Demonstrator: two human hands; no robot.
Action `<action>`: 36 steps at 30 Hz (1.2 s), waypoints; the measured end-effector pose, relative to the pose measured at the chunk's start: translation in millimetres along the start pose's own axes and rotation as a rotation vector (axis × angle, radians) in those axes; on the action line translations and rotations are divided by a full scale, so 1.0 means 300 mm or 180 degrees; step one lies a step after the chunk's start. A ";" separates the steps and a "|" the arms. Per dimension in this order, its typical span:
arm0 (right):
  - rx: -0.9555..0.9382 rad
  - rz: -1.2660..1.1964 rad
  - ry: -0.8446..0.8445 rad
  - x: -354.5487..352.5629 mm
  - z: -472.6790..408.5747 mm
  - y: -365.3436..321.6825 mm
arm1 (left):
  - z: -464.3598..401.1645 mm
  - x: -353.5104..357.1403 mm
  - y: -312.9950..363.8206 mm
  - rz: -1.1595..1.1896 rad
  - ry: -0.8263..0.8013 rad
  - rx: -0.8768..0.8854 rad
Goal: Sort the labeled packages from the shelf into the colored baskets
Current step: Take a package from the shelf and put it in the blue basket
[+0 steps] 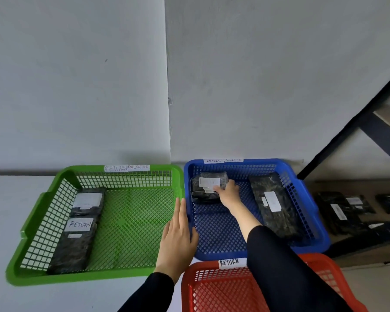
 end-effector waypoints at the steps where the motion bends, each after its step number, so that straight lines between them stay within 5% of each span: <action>1: -0.0008 0.0160 0.0018 0.004 -0.007 0.004 | 0.000 0.001 0.000 -0.0013 -0.0001 0.0002; 8: 0.0055 0.0439 -0.0409 -0.034 -0.004 0.014 | -0.004 0.011 -0.011 -0.0135 -0.0125 -0.0149; 18: -0.0739 0.0592 -0.0366 -0.347 0.160 -0.119 | -0.030 -0.162 0.163 -0.1256 -0.0238 -0.0182; 28: -0.2153 0.0686 0.0397 -0.903 0.553 -0.210 | 0.045 -0.385 0.780 -0.0943 0.0650 0.0779; 36: -0.2667 0.0619 0.1297 -1.508 0.992 0.017 | 0.348 -0.319 1.413 -0.0440 0.1147 0.1560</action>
Point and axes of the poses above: each hand's wrist, its own z-axis away from the middle knuckle, its own x-axis out of the palm, y = z × x, the point moved 4 cm from there along -z, towards the middle knuckle, and after that the axes turned 4 degrees about -x, right-handed, at the moved point
